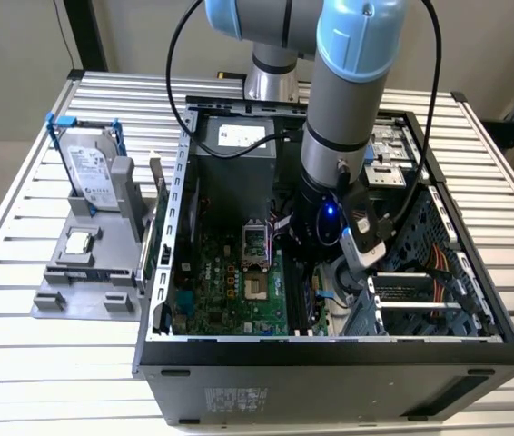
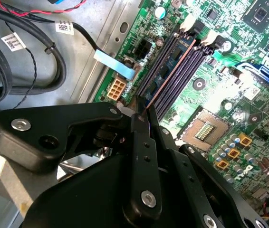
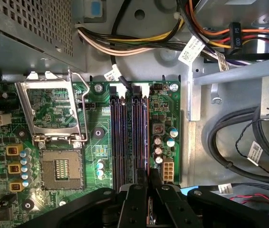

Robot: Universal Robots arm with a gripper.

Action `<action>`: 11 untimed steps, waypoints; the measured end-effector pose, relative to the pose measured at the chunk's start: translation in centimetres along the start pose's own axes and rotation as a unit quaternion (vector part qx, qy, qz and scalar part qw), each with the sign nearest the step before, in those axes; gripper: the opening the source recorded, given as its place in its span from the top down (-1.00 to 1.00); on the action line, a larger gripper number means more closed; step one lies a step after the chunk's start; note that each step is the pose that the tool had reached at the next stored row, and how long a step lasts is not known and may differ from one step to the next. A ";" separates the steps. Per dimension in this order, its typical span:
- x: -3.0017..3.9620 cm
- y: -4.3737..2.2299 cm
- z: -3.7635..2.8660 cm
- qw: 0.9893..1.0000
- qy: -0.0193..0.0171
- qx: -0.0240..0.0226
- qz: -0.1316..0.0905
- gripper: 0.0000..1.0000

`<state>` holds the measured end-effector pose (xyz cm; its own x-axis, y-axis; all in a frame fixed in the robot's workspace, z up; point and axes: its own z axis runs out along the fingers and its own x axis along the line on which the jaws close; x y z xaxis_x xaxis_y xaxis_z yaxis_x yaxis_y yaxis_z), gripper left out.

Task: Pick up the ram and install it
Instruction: 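Insert the ram into the slot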

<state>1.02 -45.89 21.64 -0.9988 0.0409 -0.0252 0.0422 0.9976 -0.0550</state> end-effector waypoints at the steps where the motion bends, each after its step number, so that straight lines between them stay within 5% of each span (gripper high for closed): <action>1: -0.01 0.00 0.04 1.000 0.000 0.000 0.000 1.00; 11: -0.13 0.01 0.42 1.000 0.000 0.000 -0.003 1.00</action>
<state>1.16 -45.90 21.22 -0.9991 0.0342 -0.0250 0.0356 0.9978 -0.0552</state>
